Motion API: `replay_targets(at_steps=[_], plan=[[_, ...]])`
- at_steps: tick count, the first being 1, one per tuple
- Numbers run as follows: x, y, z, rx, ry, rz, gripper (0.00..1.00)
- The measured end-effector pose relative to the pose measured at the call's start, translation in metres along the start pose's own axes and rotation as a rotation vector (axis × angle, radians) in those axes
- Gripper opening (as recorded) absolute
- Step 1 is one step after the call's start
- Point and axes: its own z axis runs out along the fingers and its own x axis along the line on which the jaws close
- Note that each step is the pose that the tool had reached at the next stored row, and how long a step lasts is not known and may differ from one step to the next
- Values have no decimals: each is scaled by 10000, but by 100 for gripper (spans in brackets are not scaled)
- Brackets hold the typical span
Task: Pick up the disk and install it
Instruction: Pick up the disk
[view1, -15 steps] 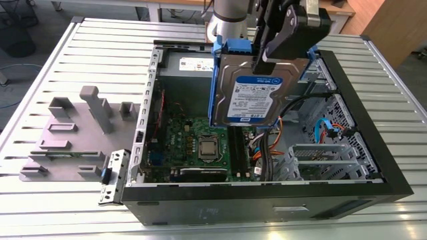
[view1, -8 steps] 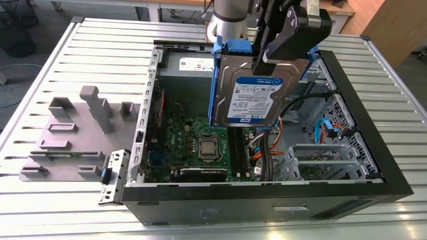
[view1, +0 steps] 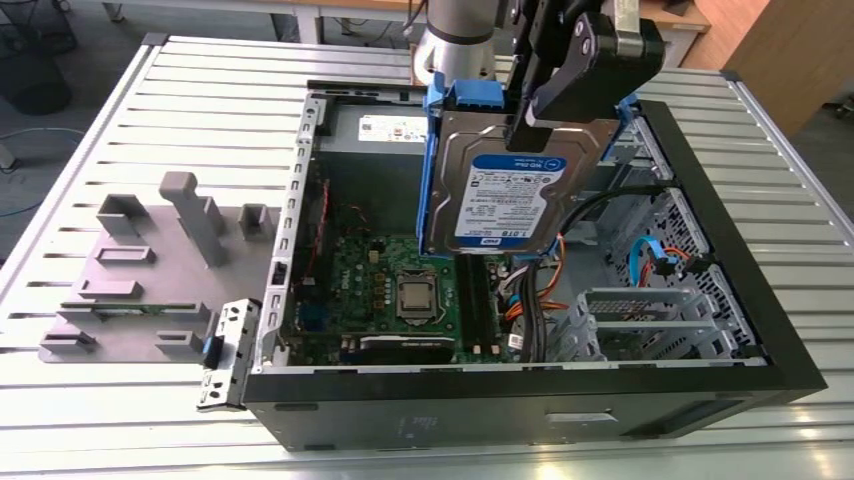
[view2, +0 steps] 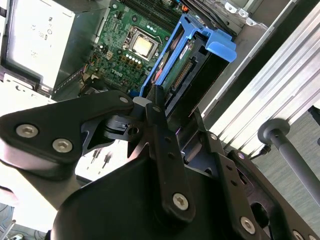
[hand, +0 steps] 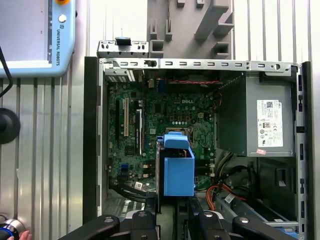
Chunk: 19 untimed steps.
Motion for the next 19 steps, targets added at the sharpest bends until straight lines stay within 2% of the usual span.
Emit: replay_targets(at_steps=[5,19], plan=[[1,-26,0,-1,-2,-1,35],[-4,-251,-6,-5,0,0,35]])
